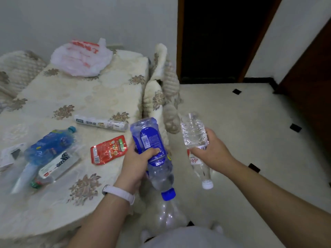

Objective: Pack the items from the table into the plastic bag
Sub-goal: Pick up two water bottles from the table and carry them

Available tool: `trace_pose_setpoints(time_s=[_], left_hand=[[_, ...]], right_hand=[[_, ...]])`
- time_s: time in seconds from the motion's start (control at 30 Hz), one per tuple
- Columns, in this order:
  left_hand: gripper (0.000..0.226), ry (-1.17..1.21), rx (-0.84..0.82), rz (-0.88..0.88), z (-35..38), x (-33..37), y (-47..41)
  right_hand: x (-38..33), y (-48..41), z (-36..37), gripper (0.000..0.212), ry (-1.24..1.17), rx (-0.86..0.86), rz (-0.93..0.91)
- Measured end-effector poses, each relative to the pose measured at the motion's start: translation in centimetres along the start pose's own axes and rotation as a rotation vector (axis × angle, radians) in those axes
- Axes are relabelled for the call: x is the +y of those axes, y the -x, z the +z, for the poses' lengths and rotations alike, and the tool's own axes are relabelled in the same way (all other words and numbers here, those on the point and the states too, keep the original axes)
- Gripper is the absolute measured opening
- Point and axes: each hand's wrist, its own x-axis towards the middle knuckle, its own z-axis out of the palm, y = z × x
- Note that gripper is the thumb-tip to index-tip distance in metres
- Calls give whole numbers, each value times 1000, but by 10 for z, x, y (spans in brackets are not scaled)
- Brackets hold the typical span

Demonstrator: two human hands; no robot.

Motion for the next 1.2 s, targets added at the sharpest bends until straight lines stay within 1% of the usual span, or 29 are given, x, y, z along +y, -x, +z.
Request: trace_pose_setpoints(time_s=[0.1, 0.13, 0.23, 0.33, 0.47, 0.6, 0.73, 0.8, 0.83, 0.97, 1.13, 1.2], left_hand=[[25, -70, -83, -10, 78, 4, 10], [25, -96, -111, -14, 105, 4, 12], [33, -179, -210, -14, 180, -1, 14], [39, -217, -268, -9, 243, 0, 21], [47, -254, -366, -5, 300, 9, 17], [60, -263, -451, -20, 339, 14, -3], [50, -258, -494, -9, 380, 13, -36], [44, -257, -497, -15, 399, 11, -56], [45, -255, -511, -26, 408, 10, -69], [59, -238, -556, -77, 441, 9, -134], [44, -204, -528, -80, 469, 30, -232], [41, -185, -513, -99, 473, 47, -268]], right_hand=[[39, 9, -66, 54, -19, 52, 28], [54, 11, -88, 54, -36, 69, 43], [96, 17, -149, 52, -79, 123, 75], [128, 23, -199, 50, -83, 193, 105], [152, 22, -244, 48, -154, 286, 132], [172, 15, -267, 45, -195, 361, 187], [189, -3, -289, 45, -172, 395, 250], [196, -20, -299, 44, -163, 405, 275], [199, -31, -304, 44, -157, 411, 287], [201, -96, -320, 44, -125, 436, 328], [177, -206, -338, 46, -70, 420, 315], [161, -248, -345, 47, -41, 399, 291]])
